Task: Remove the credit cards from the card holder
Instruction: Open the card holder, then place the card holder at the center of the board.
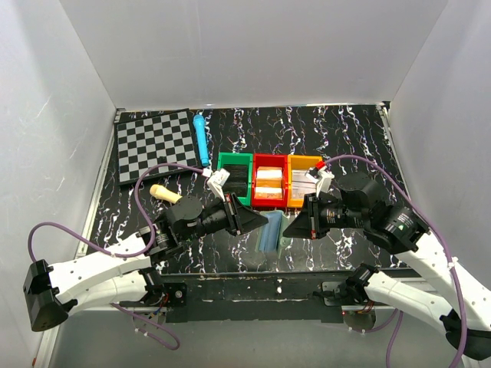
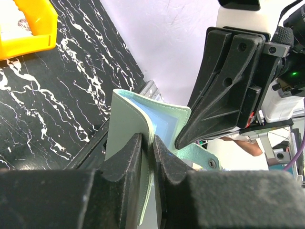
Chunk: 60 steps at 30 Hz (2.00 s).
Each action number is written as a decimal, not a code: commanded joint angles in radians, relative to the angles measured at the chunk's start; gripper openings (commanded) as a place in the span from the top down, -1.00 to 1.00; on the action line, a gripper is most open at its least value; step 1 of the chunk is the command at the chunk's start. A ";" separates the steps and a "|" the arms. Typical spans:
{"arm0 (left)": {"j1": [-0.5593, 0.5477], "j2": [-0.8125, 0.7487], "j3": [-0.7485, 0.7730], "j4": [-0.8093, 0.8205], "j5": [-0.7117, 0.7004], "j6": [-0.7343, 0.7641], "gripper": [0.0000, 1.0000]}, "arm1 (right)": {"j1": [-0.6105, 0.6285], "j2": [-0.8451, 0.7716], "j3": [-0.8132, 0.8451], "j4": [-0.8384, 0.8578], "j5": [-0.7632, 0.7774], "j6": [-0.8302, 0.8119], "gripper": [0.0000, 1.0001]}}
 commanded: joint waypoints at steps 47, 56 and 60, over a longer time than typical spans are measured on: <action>-0.010 -0.031 0.124 -0.091 0.060 0.054 1.00 | -0.026 -0.045 -0.047 0.131 -0.022 0.016 -0.04; -0.010 -0.022 0.118 -0.056 0.085 0.042 1.00 | -0.027 -0.042 -0.032 0.143 -0.031 0.019 -0.28; -0.010 -0.025 0.112 -0.035 0.097 0.040 1.00 | -0.032 -0.051 -0.026 0.141 -0.028 0.021 -0.30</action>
